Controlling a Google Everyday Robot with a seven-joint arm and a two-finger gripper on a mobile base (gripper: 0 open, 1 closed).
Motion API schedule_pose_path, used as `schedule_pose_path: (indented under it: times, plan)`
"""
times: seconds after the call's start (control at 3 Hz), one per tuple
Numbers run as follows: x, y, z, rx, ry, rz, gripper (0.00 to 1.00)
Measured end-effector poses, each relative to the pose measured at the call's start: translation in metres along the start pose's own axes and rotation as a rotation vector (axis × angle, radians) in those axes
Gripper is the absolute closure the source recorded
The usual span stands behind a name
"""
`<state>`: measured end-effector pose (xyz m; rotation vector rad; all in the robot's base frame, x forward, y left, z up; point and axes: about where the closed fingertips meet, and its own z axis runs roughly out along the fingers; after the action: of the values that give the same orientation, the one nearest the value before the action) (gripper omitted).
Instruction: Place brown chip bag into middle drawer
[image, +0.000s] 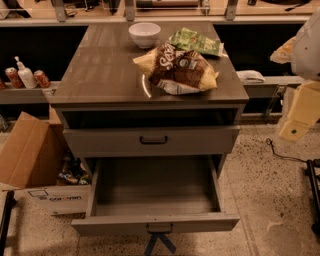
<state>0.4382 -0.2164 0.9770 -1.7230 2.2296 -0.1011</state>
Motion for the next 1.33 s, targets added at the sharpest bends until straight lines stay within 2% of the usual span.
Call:
schedule_pose_path:
  times: [0.33,0.67,1.0,1.33]
  plan:
    - [0.000,0.000,0.000,0.000,-0.001,0.000,0.00]
    - [-0.019,-0.020,0.007,0.028,-0.061,-0.018,0.00]
    - [-0.053,-0.058,0.030,0.054,-0.167,-0.044,0.00]
    - [-0.093,-0.095,0.066,0.060,-0.289,-0.032,0.00]
